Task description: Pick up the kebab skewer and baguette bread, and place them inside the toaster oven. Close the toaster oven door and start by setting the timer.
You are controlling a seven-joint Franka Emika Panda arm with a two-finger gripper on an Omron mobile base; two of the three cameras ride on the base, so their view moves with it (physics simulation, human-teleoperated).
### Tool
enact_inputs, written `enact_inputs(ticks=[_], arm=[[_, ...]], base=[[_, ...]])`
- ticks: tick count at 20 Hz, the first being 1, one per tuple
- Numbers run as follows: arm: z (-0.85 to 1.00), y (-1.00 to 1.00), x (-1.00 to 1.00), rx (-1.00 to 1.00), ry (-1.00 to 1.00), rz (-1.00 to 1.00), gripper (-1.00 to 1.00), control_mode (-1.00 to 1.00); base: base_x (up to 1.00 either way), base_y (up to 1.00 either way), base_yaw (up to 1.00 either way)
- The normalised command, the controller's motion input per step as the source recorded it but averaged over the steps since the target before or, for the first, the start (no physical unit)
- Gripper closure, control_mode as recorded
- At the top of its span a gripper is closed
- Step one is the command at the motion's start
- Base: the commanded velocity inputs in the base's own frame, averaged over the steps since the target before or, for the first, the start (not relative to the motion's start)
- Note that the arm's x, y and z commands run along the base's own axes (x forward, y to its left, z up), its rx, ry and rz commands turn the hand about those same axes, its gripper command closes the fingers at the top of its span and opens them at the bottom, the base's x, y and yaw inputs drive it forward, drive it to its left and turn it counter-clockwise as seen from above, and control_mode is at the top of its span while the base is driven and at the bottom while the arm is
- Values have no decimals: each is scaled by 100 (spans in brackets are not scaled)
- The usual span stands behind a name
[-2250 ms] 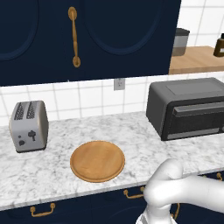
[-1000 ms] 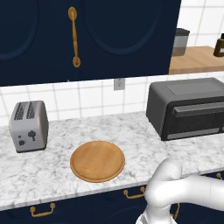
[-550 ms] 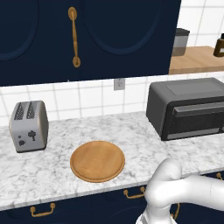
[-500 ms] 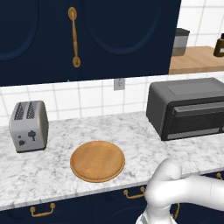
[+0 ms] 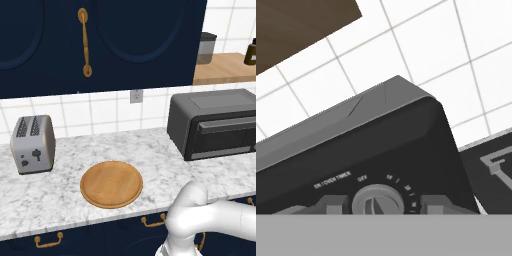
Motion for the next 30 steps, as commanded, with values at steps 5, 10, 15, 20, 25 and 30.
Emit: enact_inputs(ticks=[5, 10, 15, 20, 25, 30], arm=[[0, 0, 0, 0, 0, 0, 100, -100], [0, 0, 0, 0, 0, 0, 100, -100], [-7, 0, 0, 4, 0, 0, 100, -100], [-13, -1, 0, 11, -2, 0, 100, -100], [-9, 0, 0, 12, -2, 0, 100, -100], [-7, 0, 0, 15, -1, 0, 100, -100]], base=[[0, 0, 0], [0, 0, 0], [0, 0, 0], [0, 0, 0], [0, 0, 0], [0, 0, 0]])
